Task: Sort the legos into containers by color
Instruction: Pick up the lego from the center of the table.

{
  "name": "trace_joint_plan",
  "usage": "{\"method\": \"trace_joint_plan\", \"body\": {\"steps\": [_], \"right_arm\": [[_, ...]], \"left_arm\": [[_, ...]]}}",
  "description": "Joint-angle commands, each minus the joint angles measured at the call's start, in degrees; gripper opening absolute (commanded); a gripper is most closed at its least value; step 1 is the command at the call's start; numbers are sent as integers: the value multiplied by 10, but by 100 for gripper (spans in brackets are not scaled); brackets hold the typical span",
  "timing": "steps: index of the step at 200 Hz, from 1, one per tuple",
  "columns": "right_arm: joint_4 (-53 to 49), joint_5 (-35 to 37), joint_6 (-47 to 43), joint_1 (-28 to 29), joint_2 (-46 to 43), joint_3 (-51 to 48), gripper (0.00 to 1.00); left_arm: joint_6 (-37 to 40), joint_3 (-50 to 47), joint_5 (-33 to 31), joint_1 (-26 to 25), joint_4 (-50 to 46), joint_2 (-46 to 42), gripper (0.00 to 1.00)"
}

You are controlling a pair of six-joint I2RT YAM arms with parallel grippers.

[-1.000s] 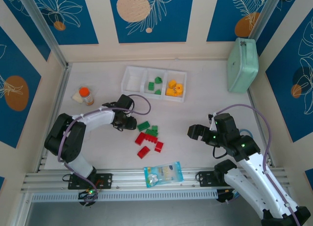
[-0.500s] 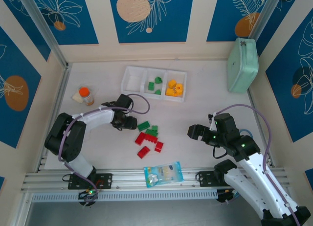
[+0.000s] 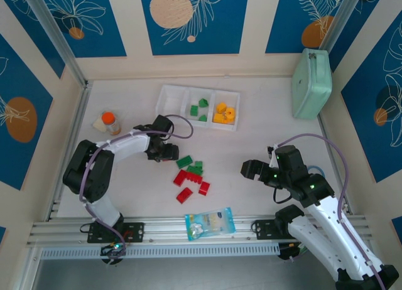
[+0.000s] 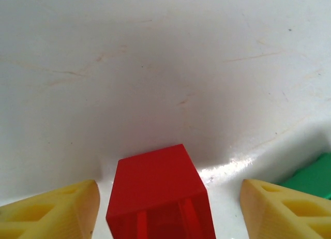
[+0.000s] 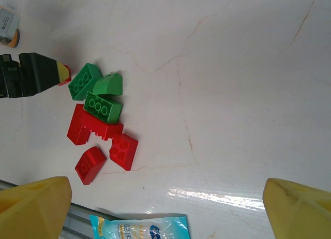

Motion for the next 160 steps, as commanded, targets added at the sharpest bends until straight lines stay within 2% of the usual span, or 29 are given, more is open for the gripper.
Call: {"method": "trace_joint_plan", "body": {"steps": [1,22,78,128,160], "right_arm": [[-1,0,7,-1,2,-2,96],[1,0,6,0,3,-4,96],[0,1,5,-2,4,-1,96],[-3,1,6,-4,8,2,95],[-6,-6,8,-3,22,7,95]], "left_arm": [[-29,15,-2,6,-14,12,67],[-39,13,-10,5,-11,11,60],[-37,5,-16,5,-2,-18,35],[11,28,-60,6,-3,-87,34],[62,131,-84,18,-6,-54,35]]}}
